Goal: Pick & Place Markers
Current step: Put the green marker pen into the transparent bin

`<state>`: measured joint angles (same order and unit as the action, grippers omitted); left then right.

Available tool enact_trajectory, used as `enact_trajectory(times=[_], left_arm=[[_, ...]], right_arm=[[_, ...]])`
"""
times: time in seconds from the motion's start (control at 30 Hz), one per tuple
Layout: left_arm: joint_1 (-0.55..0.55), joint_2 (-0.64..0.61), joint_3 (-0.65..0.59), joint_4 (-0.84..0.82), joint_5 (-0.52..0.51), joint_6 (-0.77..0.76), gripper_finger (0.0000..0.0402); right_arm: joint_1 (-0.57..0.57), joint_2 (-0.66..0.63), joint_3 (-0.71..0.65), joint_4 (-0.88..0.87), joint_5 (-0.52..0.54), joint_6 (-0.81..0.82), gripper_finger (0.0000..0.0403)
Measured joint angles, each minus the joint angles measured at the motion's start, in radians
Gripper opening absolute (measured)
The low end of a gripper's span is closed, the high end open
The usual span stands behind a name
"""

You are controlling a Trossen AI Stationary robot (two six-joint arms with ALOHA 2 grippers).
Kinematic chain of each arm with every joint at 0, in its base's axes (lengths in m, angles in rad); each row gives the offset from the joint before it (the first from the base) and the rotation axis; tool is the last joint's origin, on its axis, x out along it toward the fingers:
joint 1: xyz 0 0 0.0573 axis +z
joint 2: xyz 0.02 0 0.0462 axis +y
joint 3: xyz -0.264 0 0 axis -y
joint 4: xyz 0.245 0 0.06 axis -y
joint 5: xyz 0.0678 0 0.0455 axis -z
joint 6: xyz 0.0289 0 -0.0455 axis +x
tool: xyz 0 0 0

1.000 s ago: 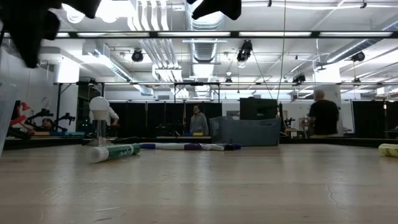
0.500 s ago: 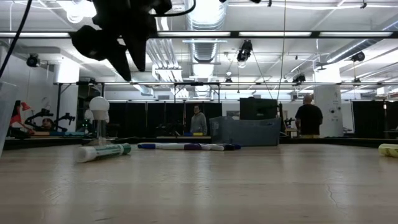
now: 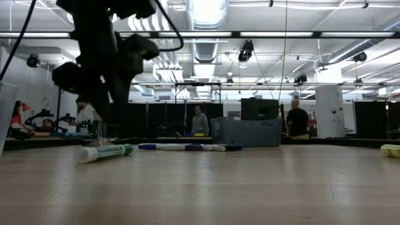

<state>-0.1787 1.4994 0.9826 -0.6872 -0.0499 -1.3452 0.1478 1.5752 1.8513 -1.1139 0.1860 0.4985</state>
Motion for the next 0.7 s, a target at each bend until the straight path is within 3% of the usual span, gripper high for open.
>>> enact_trajectory(times=[0.27, 0.5, 0.7], left_arm=[[0.0, 0.0, -0.127, 0.245, 0.005, -0.046, 0.0145], [0.0, 0.001, -0.146, 0.206, -0.033, -0.057, 0.0145], [0.0, 0.049, -0.13, 0.292, -0.054, -0.054, 0.0145]], right_arm=[[0.0, -0.003, -0.001, -0.005, 0.024, 0.0, 0.0132], [0.0, -0.002, -0.001, -0.006, 0.026, 0.0, 0.0127], [0.0, -0.001, -0.002, -0.006, 0.031, 0.0, 0.0126]])
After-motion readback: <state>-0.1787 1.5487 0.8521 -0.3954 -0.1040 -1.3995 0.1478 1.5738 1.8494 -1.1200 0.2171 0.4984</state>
